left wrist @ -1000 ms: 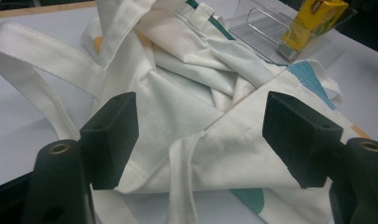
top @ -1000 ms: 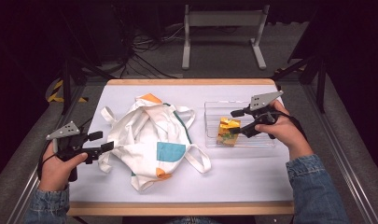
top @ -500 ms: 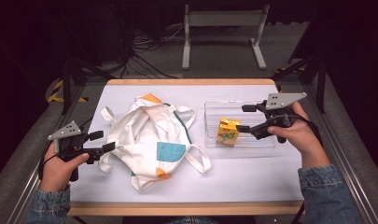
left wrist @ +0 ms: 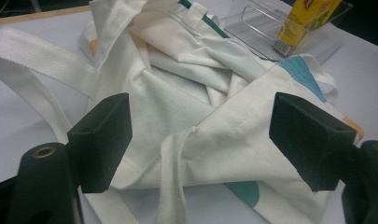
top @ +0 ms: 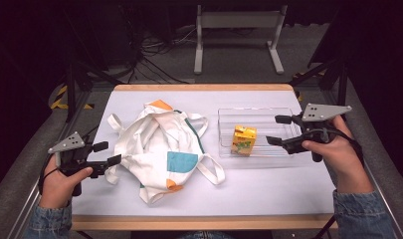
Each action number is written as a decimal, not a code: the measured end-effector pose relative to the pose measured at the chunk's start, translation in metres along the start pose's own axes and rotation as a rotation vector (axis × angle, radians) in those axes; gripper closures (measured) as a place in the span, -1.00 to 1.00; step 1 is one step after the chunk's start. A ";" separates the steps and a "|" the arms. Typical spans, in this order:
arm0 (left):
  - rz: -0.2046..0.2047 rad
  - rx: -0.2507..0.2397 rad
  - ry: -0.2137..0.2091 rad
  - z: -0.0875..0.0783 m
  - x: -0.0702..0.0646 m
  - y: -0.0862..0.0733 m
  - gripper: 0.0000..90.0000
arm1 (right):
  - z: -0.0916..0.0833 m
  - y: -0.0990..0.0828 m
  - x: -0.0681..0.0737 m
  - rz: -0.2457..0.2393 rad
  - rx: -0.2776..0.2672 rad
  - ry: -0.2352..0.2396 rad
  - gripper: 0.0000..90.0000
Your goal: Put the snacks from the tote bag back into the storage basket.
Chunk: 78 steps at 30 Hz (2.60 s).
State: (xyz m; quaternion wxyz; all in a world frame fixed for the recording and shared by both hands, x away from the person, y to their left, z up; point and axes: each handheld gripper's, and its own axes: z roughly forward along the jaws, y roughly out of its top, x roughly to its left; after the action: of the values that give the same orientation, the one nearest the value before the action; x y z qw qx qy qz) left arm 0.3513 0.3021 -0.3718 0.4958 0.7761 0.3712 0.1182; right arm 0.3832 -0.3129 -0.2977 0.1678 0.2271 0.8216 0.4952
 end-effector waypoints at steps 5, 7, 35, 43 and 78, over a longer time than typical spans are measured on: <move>0.018 0.009 0.018 0.000 -0.006 -0.006 -0.55 | -0.016 -0.009 0.000 0.022 -0.001 -0.022 -0.53; 0.026 0.007 0.032 -0.001 -0.010 -0.008 -0.57 | -0.021 -0.013 0.000 0.031 -0.008 -0.031 -0.53; -0.045 -0.043 0.084 -0.004 -0.013 -0.059 -0.59 | -0.039 -0.105 0.011 0.162 -0.036 -0.251 -0.53; -0.045 -0.051 0.092 -0.001 -0.009 -0.063 -0.60 | -0.030 -0.132 0.012 0.196 -0.027 -0.256 -0.61; -0.047 -0.002 0.104 0.013 0.003 -0.078 -0.62 | -0.007 -0.163 0.011 0.248 0.111 -0.296 -0.89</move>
State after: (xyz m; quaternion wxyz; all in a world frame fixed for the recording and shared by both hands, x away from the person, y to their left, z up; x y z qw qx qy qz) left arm 0.3248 0.3130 -0.4453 0.4793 0.7595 0.4144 0.1471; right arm 0.3369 -0.3782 -0.4400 0.2116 0.4057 0.7797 0.4274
